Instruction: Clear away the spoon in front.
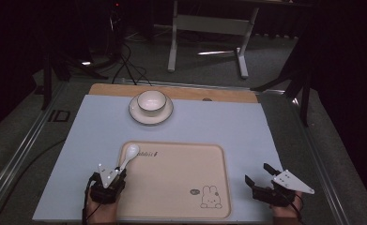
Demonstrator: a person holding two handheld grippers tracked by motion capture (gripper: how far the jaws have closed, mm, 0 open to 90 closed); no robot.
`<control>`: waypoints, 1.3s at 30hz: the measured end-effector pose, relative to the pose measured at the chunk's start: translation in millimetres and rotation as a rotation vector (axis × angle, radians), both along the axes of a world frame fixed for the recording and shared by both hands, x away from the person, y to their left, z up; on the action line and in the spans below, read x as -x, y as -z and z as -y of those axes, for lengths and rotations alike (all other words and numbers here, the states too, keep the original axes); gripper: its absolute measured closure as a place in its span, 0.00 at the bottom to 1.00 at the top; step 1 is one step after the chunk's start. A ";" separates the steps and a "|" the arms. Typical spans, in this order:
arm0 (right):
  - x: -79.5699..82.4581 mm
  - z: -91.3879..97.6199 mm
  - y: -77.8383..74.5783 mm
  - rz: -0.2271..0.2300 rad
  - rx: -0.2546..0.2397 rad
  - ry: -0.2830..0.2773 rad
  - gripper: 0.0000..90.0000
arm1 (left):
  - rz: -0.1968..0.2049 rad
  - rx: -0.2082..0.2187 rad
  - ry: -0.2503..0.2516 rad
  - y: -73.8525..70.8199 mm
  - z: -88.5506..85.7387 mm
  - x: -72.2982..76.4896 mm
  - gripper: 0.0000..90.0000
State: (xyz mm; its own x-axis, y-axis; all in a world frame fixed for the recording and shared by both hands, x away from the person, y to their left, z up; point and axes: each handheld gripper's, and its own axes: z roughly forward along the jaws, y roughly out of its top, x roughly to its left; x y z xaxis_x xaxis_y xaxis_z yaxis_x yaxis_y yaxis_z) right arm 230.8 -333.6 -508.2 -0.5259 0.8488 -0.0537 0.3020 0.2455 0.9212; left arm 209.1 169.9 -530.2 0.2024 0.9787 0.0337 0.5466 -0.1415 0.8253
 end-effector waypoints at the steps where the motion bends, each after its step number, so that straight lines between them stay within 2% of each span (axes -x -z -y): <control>1: 0.0 0.0 0.1 0.000 0.000 0.000 0.16 | -0.001 0.001 0.002 0.1 0.1 0.4 0.81; 9: 0.0 0.2 0.0 0.001 0.001 0.003 0.16 | -0.017 -0.001 0.023 1.6 2.8 4.8 0.79; 17: 0.0 0.0 0.1 0.001 0.001 0.003 0.16 | -0.012 0.016 0.028 -0.3 2.6 6.4 0.64; 22: -0.1 -0.2 0.3 0.001 0.000 0.002 0.16 | -0.013 0.047 0.061 -6.0 -0.5 5.6 0.55; 26: -0.3 -0.4 0.2 0.002 0.001 0.000 0.16 | -0.013 0.051 0.077 -10.1 -2.5 4.7 0.51; 27: -0.3 -0.6 0.3 0.000 0.001 -0.001 0.16 | -0.001 0.057 0.114 -19.0 -5.0 3.9 0.49; 30: -0.4 -0.8 0.4 -0.001 -0.001 -0.001 0.16 | 0.017 0.040 0.121 -27.0 -6.5 2.2 0.47; 35: -0.4 -0.5 0.3 0.002 0.000 -0.002 0.16 | 0.042 0.054 0.138 -40.0 -11.9 -2.3 0.44; 39: -0.3 -0.2 0.1 0.001 -0.002 -0.003 0.16 | 0.059 0.057 0.178 -45.9 -20.7 -11.4 0.39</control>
State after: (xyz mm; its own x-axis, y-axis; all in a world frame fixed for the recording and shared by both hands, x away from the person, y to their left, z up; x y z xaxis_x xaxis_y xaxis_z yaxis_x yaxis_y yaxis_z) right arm 231.1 -333.4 -508.3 -0.5282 0.8475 -0.0528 0.3002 0.2446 0.9220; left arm 220.5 190.7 -484.3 0.3722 0.9281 -0.0036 0.4674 -0.1840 0.8647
